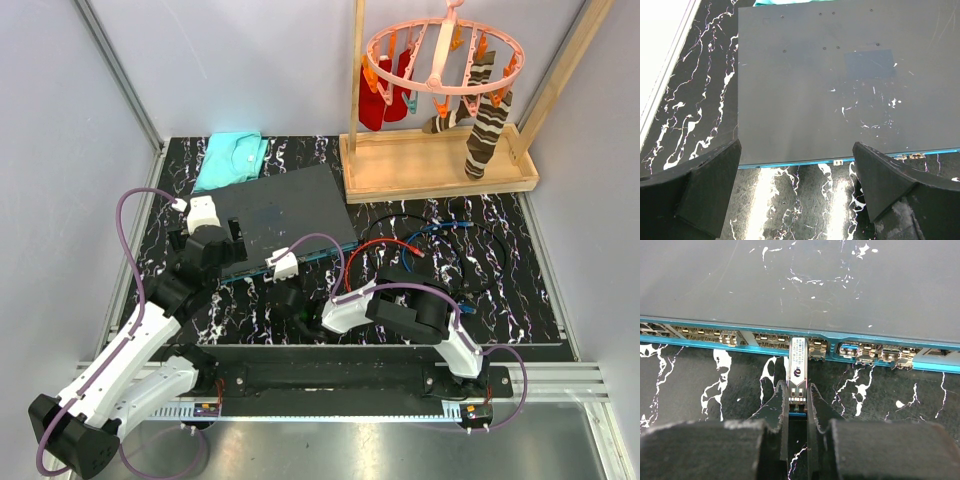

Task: Insert the plug into the switch port

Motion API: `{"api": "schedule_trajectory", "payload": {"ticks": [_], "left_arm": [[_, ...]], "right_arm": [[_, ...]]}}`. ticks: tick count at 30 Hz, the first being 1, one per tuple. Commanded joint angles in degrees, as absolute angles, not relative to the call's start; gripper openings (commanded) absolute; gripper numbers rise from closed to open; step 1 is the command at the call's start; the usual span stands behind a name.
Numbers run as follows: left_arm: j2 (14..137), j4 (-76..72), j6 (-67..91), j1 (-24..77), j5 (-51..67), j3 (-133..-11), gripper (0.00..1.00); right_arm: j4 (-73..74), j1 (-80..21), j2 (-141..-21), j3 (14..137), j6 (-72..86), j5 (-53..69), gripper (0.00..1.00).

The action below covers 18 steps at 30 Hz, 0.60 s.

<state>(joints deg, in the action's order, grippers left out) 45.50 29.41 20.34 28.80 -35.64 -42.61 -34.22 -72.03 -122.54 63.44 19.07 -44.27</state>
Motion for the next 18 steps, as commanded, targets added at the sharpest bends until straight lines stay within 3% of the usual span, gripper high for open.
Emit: {"api": "schedule_trajectory", "payload": {"ticks": [1, 18], "left_arm": [[45.2, 26.3, 20.0, 29.0, -37.4, -42.7, 0.99], [45.4, 26.2, 19.9, 28.9, -37.4, -42.7, 0.99]], "right_arm": [[-36.2, -70.5, -123.0, 66.4, 17.7, -45.0, 0.00], [-35.9, -69.6, -124.8, 68.5, 18.7, -44.7, 0.00]]}}
